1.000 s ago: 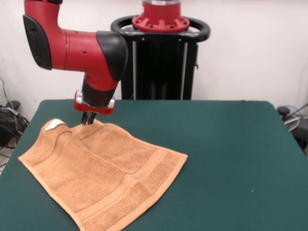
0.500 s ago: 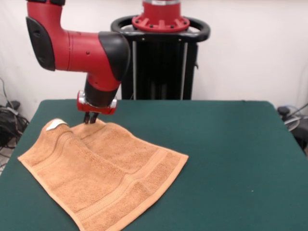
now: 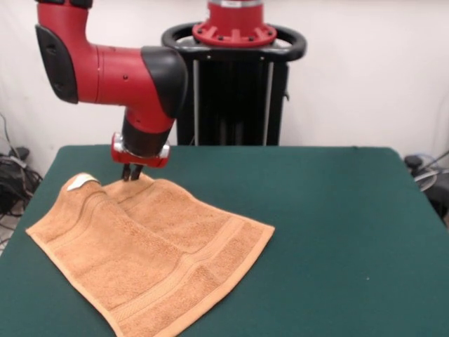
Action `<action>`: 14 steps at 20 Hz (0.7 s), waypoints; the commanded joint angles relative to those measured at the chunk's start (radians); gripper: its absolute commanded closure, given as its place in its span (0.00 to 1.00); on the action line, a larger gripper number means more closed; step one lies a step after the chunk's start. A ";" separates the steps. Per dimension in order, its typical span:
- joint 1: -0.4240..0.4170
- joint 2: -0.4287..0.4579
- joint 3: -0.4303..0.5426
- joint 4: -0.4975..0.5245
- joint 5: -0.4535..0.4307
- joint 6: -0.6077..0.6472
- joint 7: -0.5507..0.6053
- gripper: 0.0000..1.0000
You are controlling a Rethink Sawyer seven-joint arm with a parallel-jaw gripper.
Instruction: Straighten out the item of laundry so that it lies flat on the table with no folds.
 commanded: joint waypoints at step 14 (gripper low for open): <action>-0.084 0.151 0.186 0.118 0.090 -0.005 -0.150 1.00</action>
